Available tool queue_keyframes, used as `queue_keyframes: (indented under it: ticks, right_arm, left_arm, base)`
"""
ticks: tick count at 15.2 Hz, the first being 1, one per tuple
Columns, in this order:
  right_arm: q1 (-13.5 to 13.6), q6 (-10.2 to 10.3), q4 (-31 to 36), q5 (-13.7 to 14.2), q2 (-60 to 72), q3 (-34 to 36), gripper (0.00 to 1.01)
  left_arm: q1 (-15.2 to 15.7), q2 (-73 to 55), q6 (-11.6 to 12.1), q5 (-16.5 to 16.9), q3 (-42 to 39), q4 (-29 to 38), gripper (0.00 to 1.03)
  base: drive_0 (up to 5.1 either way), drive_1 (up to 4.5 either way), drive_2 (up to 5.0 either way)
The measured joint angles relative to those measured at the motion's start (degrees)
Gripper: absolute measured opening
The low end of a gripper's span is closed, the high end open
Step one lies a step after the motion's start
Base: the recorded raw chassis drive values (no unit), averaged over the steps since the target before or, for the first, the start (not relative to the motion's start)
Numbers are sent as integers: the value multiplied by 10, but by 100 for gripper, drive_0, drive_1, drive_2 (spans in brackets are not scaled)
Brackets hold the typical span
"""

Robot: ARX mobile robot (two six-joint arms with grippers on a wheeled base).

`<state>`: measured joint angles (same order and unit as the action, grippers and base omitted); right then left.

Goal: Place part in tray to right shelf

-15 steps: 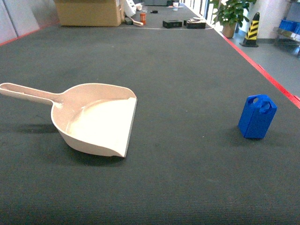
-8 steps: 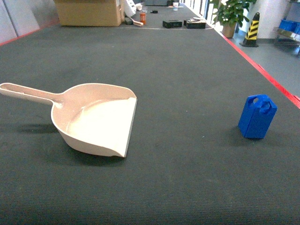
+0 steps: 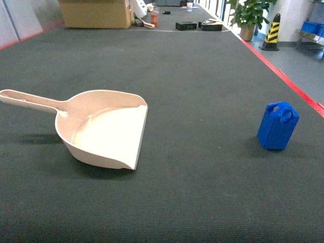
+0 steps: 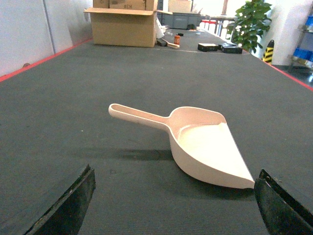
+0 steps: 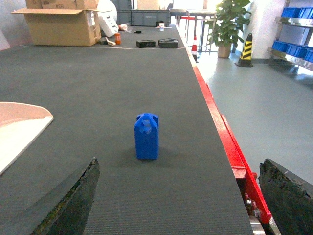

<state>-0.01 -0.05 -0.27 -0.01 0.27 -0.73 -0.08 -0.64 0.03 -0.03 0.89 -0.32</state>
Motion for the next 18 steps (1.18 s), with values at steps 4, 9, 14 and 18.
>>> queue_keyframes:
  ticks: [4, 9, 14, 18]
  right_arm:
    - [0, 0, 0, 0, 0, 0, 98]
    - [0, 0, 0, 0, 0, 0, 98]
    - [0, 0, 0, 0, 0, 0, 98]
    - [0, 0, 0, 0, 0, 0, 98]
  left_arm:
    - [0, 0, 0, 0, 0, 0, 98]
    - [0, 0, 0, 0, 0, 0, 98]
    - [0, 0, 0, 0, 0, 0, 98]
    - [0, 0, 0, 0, 0, 0, 98]
  base:
    - [0, 0, 0]
    - [0, 0, 0]
    - [0, 0, 0]
    - [0, 0, 0]
